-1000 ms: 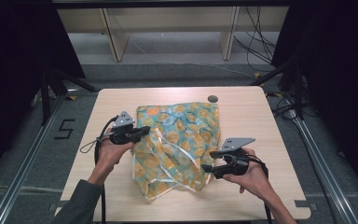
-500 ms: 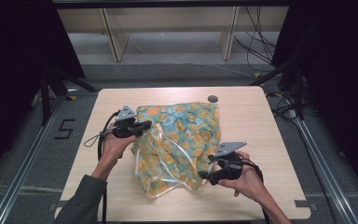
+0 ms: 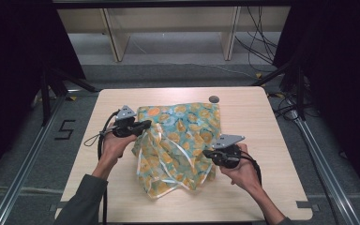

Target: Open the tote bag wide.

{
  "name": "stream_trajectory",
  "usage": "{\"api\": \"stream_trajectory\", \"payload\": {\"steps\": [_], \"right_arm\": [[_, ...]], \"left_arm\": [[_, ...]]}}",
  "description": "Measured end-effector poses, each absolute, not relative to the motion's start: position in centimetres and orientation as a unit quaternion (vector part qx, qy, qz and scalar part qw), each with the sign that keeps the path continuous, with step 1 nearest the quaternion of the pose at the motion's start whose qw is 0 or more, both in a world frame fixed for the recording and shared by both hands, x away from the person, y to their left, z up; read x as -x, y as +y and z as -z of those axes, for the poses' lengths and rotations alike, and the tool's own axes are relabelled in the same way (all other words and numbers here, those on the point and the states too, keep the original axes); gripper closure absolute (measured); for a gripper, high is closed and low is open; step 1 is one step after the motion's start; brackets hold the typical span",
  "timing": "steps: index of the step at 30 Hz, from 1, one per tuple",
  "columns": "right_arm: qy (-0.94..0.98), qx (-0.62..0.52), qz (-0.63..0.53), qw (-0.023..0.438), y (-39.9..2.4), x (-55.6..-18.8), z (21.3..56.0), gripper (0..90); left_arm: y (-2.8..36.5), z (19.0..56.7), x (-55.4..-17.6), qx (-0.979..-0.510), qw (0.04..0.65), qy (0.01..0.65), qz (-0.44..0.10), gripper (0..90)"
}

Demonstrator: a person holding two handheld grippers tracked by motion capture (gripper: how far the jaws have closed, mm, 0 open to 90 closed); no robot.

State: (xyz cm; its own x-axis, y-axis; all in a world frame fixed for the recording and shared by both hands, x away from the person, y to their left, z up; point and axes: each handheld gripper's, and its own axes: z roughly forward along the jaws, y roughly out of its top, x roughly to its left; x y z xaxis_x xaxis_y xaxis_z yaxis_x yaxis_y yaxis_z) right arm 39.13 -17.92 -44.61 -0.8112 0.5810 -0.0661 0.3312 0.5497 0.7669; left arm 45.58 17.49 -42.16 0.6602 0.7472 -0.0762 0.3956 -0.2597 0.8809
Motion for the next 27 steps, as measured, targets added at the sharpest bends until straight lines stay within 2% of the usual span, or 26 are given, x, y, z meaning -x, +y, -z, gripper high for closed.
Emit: {"api": "stream_trajectory", "payload": {"steps": [3,4,6,7,9,12,17,19,20,22,23,24,25,27], "right_arm": [[0.858,-0.271,-0.414,0.137,-17.9,-39.3,44.2,90.0],[0.861,-0.263,-0.417,0.125,-17.9,-39.3,44.0,86.2],[0.852,-0.267,-0.433,0.121,-17.6,-39.0,43.6,70.4],[0.853,-0.282,-0.428,0.102,-17.3,-38.7,43.2,62.2],[0.849,-0.280,-0.439,0.096,-16.7,-38.5,42.8,52.6],[0.849,-0.273,-0.445,0.082,-15.7,-37.9,42.3,46.8],[0.858,-0.269,-0.432,0.073,-14.1,-36.8,42.4,42.4],[0.865,-0.273,-0.412,0.087,-13.4,-36.6,42.9,45.4],[0.869,-0.270,-0.402,0.104,-13.2,-36.7,43.2,51.6],[0.878,-0.260,-0.385,0.112,-13.1,-37.1,43.7,74.3],[0.881,-0.255,-0.380,0.119,-13.2,-37.6,43.8,81.8],[0.881,-0.255,-0.380,0.119,-13.2,-37.6,43.8,81.8],[0.877,-0.261,-0.381,0.129,-13.6,-38.6,43.8,89.8],[0.868,-0.277,-0.385,0.149,-14.2,-40.2,43.5,90.0]], "left_arm": [[17.9,42.2,-45.7,-0.770,0.479,0.374,-0.191,89.5],[18.1,42.3,-45.9,-0.770,0.480,0.374,-0.191,89.5],[18.3,42.4,-46.0,-0.770,0.476,0.378,-0.194,89.5],[18.7,42.7,-46.3,-0.767,0.476,0.387,-0.189,89.5],[19.1,43.1,-46.5,-0.764,0.479,0.391,-0.184,89.5],[19.4,43.2,-46.6,-0.761,0.478,0.397,-0.183,89.5],[19.4,43.1,-46.5,-0.761,0.481,0.396,-0.181,89.5],[19.2,43.1,-46.5,-0.760,0.481,0.398,-0.179,89.4],[19.2,43.1,-46.5,-0.761,0.480,0.398,-0.179,89.5],[19.3,43.1,-46.5,-0.763,0.477,0.396,-0.180,89.4],[19.3,43.1,-46.5,-0.764,0.477,0.395,-0.181,89.5],[19.3,43.1,-46.5,-0.764,0.477,0.395,-0.181,89.5],[19.5,43.1,-46.5,-0.762,0.478,0.396,-0.183,89.5],[19.7,43.1,-46.6,-0.763,0.475,0.398,-0.186,89.5]]}}
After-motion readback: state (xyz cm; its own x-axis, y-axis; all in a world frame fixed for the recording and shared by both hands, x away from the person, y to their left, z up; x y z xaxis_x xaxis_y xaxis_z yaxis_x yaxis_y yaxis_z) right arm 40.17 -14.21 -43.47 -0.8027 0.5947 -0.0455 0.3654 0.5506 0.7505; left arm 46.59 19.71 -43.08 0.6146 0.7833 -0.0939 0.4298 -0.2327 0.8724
